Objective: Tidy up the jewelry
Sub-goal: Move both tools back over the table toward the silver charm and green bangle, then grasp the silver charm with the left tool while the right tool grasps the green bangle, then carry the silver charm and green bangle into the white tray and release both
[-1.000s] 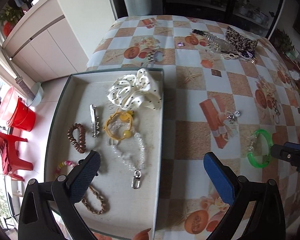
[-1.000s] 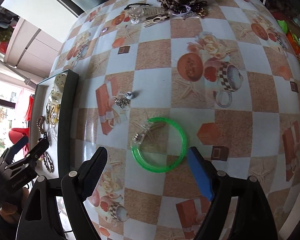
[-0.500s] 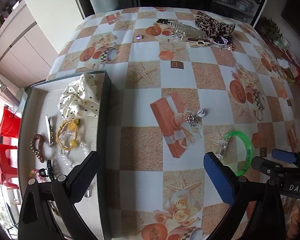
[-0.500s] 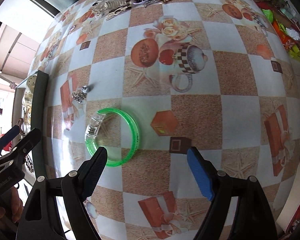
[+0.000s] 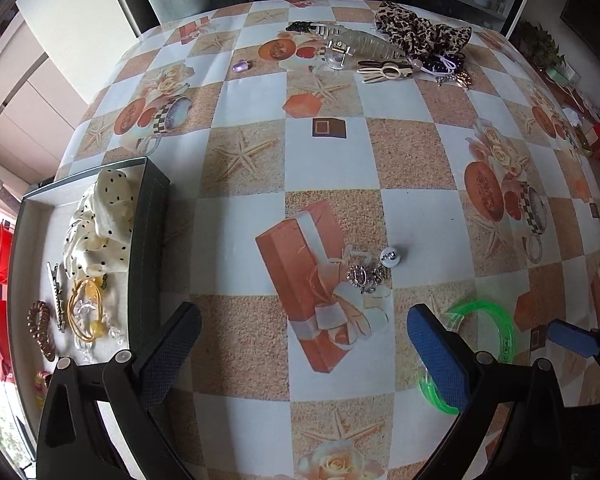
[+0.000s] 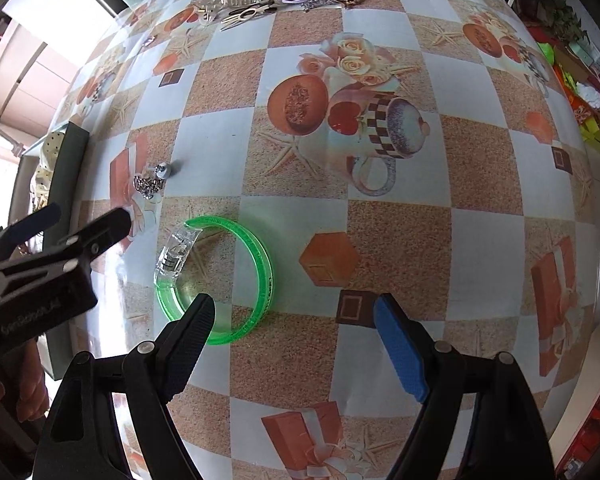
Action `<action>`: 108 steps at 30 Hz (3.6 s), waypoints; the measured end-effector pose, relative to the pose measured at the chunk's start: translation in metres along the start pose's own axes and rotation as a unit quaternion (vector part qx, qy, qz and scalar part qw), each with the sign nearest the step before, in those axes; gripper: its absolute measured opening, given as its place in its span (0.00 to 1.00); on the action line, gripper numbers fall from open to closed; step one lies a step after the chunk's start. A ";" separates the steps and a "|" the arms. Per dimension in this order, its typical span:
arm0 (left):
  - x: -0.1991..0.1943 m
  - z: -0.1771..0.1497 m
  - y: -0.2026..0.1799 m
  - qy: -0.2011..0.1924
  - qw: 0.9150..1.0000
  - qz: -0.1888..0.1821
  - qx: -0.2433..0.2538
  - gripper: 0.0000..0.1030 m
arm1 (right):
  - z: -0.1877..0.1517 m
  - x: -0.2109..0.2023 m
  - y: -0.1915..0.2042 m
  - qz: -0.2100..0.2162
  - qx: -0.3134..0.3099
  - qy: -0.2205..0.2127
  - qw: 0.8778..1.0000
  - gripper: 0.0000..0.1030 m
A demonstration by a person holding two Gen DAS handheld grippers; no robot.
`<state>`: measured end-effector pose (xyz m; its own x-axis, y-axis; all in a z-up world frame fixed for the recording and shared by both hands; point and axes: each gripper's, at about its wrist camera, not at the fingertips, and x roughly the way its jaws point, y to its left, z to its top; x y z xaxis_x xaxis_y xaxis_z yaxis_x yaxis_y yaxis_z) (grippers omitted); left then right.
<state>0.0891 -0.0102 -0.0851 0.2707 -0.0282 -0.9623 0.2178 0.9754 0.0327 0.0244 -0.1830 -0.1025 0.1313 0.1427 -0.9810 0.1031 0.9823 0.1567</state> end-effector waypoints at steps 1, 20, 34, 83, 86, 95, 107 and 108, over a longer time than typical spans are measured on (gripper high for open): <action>0.003 0.001 -0.001 0.001 1.000 0.001 0.001 0.96 | 0.000 0.002 0.003 -0.006 -0.005 -0.002 1.000 0.82; 0.018 0.013 -0.028 -0.010 0.999 -0.037 0.038 0.61 | -0.002 0.012 0.041 -0.064 -0.086 -0.046 0.993 0.69; 0.004 0.010 -0.025 -0.010 0.996 -0.078 0.030 0.15 | 0.003 0.005 0.049 -0.041 -0.086 -0.051 0.994 0.06; -0.102 -0.077 0.138 -0.074 0.987 -0.063 -0.131 0.15 | 0.021 -0.049 0.125 0.068 -0.097 -0.060 0.991 0.07; -0.102 -0.086 0.153 -0.072 0.985 -0.056 -0.147 0.15 | 0.024 -0.050 0.143 0.076 -0.112 -0.060 0.989 0.07; -0.094 -0.105 0.194 -0.067 0.979 -0.041 -0.188 0.15 | 0.035 -0.048 0.204 0.088 -0.166 -0.062 0.980 0.07; -0.072 -0.113 0.217 -0.051 0.976 -0.037 -0.209 0.15 | 0.045 -0.028 0.263 0.091 -0.218 -0.049 0.971 0.07; -0.071 -0.112 0.217 -0.050 0.976 -0.036 -0.211 0.15 | 0.045 -0.025 0.267 0.090 -0.221 -0.047 0.970 0.07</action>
<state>0.0119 0.2284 -0.0404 0.3642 -0.1014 -0.9258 -0.1591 0.9727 -0.1691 0.0934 0.0699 -0.0307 0.1997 0.3255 -0.9242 -0.3598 0.9017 0.2399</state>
